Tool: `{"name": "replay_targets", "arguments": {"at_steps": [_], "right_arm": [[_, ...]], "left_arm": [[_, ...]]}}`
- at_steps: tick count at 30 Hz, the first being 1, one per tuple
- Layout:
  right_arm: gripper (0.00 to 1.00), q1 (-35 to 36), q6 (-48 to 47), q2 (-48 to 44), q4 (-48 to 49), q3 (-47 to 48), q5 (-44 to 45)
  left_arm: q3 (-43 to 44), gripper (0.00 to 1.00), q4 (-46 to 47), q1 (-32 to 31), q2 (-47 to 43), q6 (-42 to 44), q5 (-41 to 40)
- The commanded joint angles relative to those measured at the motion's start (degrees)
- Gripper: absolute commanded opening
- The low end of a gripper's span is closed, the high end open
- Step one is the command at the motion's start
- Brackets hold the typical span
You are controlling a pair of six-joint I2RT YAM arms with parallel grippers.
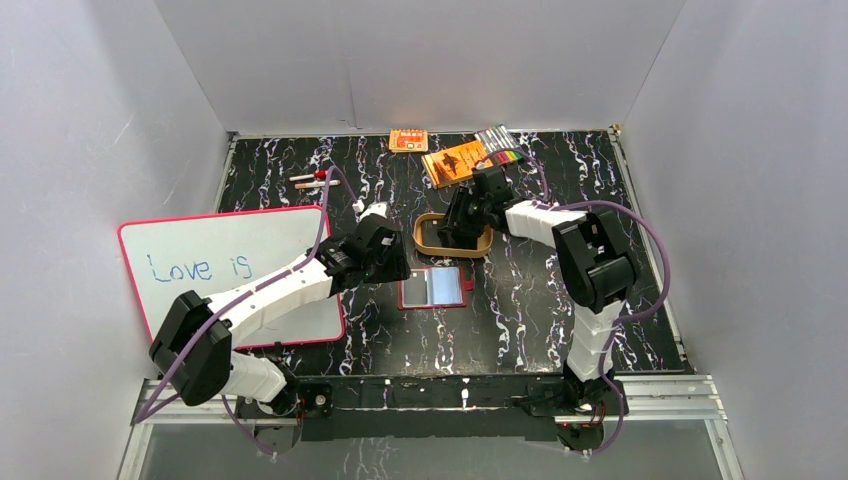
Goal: Put the credit cards into the card holder
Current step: Pick up the credit card from the storage box.
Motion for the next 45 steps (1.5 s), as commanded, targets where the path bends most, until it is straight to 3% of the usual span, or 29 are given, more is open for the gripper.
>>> {"name": "replay_targets", "arguments": {"at_steps": [1, 16, 20, 27, 34, 45], "right_arm": [[0.51, 0.18, -1.58, 1.24, -1.80, 2.70, -0.41], [0.25, 0.08, -1.52, -1.36, -1.09, -0.58, 1.18], [0.24, 0.02, -1.18, -2.26, -0.19, -1.33, -0.22], [0.36, -0.02, -0.58, -1.63, 1.88, -1.10, -3.63], [0.38, -0.20, 0.21, -0.60, 2.42, -1.25, -6.57], [0.20, -1.43, 0.82, -3.83, 2.44, -4.14, -4.22]], "left_arm": [[-0.66, 0.51, -0.06, -0.09, -0.57, 0.49, 0.22], [-0.75, 0.50, -0.01, -0.10, -0.34, 0.05, -0.04], [-0.75, 0.50, 0.06, -0.17, -0.43, -0.05, -0.11], [-0.81, 0.50, 0.10, -0.09, -0.56, -0.18, 0.11], [-1.01, 0.50, 0.16, -0.13, -0.82, -0.31, 0.16], [-1.11, 0.50, 0.17, -0.13, -0.91, -0.36, 0.07]]}}
